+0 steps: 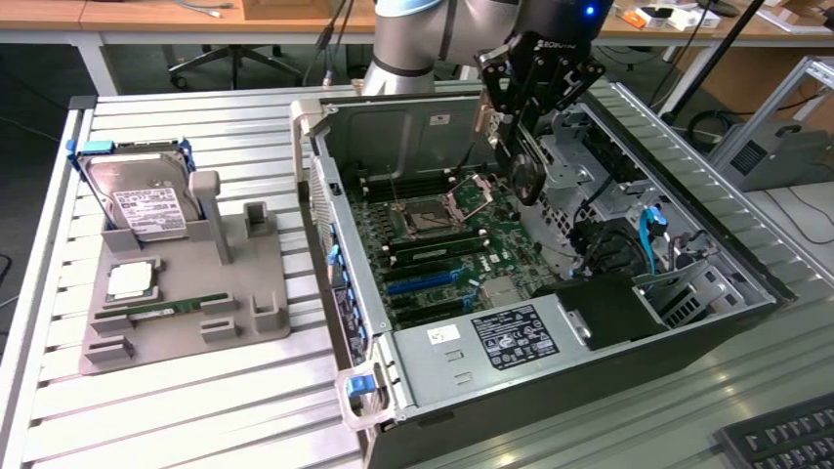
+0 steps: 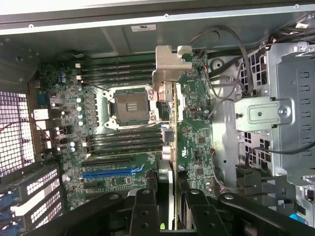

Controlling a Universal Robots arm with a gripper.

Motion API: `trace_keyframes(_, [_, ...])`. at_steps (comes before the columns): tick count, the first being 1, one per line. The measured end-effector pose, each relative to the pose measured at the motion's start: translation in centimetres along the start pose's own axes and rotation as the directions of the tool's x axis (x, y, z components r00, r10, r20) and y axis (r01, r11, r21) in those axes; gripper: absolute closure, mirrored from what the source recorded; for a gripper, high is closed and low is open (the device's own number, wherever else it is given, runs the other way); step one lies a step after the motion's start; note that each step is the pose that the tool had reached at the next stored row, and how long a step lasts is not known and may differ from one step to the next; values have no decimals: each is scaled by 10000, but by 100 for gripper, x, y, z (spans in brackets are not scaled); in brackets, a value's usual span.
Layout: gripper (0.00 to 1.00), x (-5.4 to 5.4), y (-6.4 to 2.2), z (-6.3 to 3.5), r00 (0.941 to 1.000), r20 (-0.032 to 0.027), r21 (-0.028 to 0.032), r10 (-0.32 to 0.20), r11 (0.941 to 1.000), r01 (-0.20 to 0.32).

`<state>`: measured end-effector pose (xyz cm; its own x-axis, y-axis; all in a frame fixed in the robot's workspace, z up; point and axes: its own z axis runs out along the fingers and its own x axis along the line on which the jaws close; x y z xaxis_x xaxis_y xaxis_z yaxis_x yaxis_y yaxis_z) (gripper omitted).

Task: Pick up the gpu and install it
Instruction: 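Pick up the gpu and move the gpu toward the slot, then insert the gpu into the slot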

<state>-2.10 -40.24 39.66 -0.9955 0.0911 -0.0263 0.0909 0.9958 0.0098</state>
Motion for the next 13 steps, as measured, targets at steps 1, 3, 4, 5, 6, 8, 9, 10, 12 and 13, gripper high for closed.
trace_keyframes(1, [74,0,0,0,10000,0,0,0,10000,0])
trace_keyframes(3, [74,0,0,0,10000,0,0,0,10000,0])
trace_keyframes(4, [74,0,0,0,10000,0,0,0,10000,0])
trace_keyframes(5, [74,0,0,0,10000,0,0,0,10000,0])
trace_keyframes(6, [74,0,0,0,10000,0,0,0,10000,0])
trace_keyframes(8, [74,0,0,0,10000,0,0,0,10000,0])
trace_keyframes(9, [74,0,0,0,10000,0,0,0,10000,0])
trace_keyframes(10, [74,0,0,0,10000,0,0,0,10000,0])
trace_keyframes(12, [74,0,0,0,10000,0,0,-1,10000,1])
trace_keyframes(13, [74,0,0,0,10000,0,0,-27,10000,27])
